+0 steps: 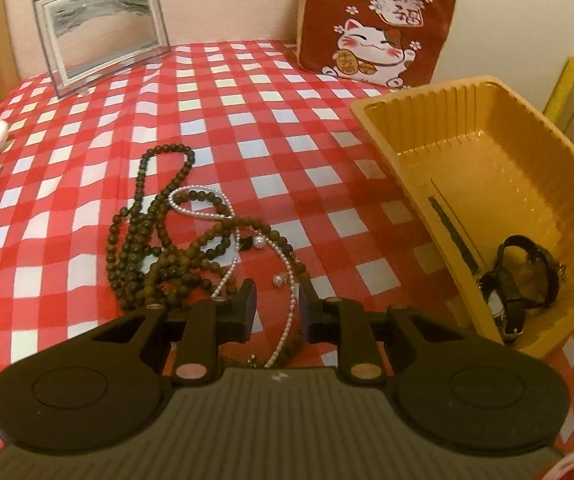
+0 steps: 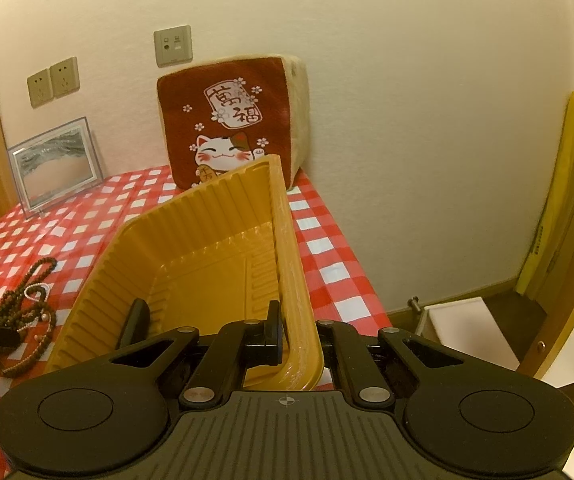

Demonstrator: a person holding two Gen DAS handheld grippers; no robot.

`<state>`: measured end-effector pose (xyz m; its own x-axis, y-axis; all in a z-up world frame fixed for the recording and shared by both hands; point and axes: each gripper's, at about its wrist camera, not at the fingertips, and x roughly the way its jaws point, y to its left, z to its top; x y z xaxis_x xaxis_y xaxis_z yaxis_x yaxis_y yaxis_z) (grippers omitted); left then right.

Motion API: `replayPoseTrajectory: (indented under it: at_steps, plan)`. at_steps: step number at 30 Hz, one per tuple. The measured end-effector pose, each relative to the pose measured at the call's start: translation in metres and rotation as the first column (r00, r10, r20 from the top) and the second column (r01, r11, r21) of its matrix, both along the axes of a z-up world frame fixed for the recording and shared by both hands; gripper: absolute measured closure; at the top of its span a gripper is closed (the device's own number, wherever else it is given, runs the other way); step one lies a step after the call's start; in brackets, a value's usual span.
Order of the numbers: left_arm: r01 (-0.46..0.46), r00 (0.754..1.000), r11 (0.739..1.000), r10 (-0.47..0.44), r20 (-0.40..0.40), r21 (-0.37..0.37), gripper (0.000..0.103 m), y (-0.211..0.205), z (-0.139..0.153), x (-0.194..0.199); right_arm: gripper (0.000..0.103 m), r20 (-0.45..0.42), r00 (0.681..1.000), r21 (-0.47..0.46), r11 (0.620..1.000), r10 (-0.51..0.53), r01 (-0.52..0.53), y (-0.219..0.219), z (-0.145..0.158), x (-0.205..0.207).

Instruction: Organize jewelry

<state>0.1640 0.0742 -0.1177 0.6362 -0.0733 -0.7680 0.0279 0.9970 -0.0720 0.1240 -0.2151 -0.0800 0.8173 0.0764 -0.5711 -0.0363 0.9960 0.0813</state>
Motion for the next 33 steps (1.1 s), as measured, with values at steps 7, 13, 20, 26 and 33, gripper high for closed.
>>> replayPoseTrajectory:
  at_steps: [7, 13, 20, 26, 33]
  plan:
    - [0.050, 0.999, 0.998, -0.049, -0.014, 0.030, 0.084, 0.000, -0.013, 0.017, 0.098, -0.001, 1.000, -0.001, 1.000, -0.002, 0.002, 0.000, 0.000, 0.000]
    - [0.086, 0.996, 0.996, -0.086, -0.014, 0.035, 0.089, 0.000, -0.019, 0.027, 0.098, -0.005, 1.000, 0.000, 1.000, -0.008, 0.008, -0.001, 0.000, -0.001]
    - [0.104, 0.995, 0.994, -0.104, -0.005, 0.022, 0.096, 0.001, -0.022, 0.028, 0.098, -0.005, 1.000, 0.000, 1.000, -0.009, 0.009, -0.001, 0.000, -0.001]
    - [0.106, 0.994, 0.994, -0.106, 0.004, 0.028, 0.097, 0.000, -0.019, 0.022, 0.098, -0.006, 1.000, 0.000, 1.000, -0.008, 0.008, -0.002, 0.000, -0.001]
    - [0.075, 0.996, 0.997, -0.074, 0.059, -0.025, 0.097, 0.003, 0.005, 0.011, 0.098, -0.005, 1.000, 0.003, 1.000, -0.008, 0.008, -0.002, 0.000, -0.001]
